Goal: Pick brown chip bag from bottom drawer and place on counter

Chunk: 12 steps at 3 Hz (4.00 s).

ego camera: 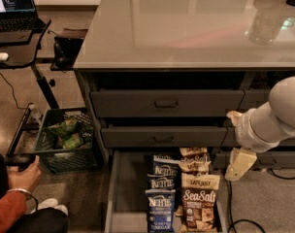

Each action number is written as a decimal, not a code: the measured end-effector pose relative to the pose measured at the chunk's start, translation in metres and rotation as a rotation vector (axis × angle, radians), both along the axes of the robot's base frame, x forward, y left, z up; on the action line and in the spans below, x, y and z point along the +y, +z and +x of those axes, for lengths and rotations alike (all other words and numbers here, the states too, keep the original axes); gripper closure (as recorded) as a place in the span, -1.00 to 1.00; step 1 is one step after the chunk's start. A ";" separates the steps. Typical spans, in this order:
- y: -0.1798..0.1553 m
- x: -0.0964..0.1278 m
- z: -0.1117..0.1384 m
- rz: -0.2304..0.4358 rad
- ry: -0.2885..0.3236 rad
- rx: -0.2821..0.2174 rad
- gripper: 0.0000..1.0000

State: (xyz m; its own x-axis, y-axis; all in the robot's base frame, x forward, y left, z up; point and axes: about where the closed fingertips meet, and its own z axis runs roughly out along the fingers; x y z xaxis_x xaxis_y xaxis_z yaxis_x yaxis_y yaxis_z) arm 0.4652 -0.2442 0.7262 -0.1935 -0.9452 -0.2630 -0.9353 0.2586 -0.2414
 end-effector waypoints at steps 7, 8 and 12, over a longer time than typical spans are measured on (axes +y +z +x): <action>-0.230 -0.107 0.045 0.220 -0.170 0.004 -1.00; -0.277 -0.115 0.052 0.278 -0.169 0.050 -1.00; -0.353 -0.115 0.057 0.396 -0.199 0.084 -1.00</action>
Offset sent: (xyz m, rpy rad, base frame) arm 0.0109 -0.0587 -0.0858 0.0860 0.0735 -0.0315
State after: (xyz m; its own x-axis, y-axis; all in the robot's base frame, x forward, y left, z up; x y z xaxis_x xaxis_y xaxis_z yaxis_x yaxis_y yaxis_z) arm 0.5220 -0.3597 0.3727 -0.3975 -0.7172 -0.5724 -0.8701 0.4927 -0.0131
